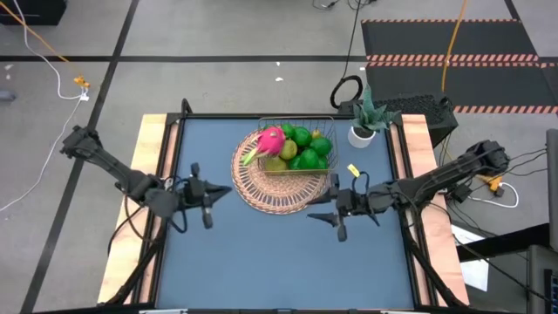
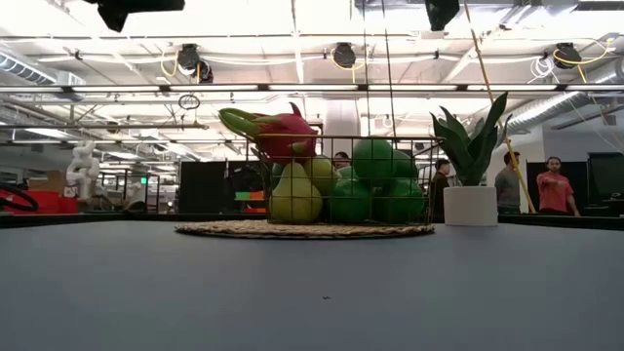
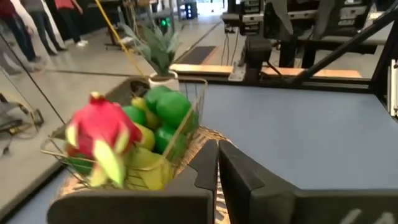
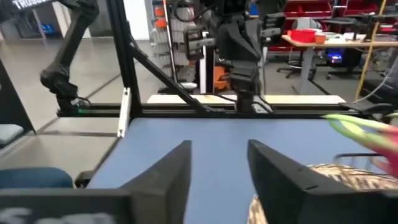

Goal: Build produce basket
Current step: Return to Home Position

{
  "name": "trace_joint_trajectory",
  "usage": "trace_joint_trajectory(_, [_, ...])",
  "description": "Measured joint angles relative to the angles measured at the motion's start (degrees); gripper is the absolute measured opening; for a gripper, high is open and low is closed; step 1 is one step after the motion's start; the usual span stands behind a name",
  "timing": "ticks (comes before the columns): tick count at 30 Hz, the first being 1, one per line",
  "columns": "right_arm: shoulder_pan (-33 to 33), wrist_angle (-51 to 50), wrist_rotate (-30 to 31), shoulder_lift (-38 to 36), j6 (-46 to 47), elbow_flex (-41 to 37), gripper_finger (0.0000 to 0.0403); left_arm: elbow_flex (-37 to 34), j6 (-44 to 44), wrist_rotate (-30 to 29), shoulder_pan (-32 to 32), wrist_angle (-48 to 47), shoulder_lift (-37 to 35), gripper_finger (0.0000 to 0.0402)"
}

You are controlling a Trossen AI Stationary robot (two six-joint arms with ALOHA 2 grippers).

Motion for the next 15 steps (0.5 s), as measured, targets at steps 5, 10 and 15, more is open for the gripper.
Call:
trace_joint_trajectory(5, [-0.51, -7.32, 0.08, -7.81, -1.86, -0.02, 0.0074, 0.0, 3.56, -0.82, 0.0, -2.7, -6.5, 0.0013])
trace_joint_trajectory(10, [-0.54, -13.95, -0.01, -17.61, -4.67, 0.0, 0.0007, 0.0, 7.77, -0.84, 0.0, -3.19, -12.19, 0.0006])
trace_joint_trajectory(15, [-0.67, -20.05, 0.1, -25.52, -4.32, 0.0, 0.0009, -0.04, 9.96, -2.58, 0.0, -5.12, -15.68, 0.002])
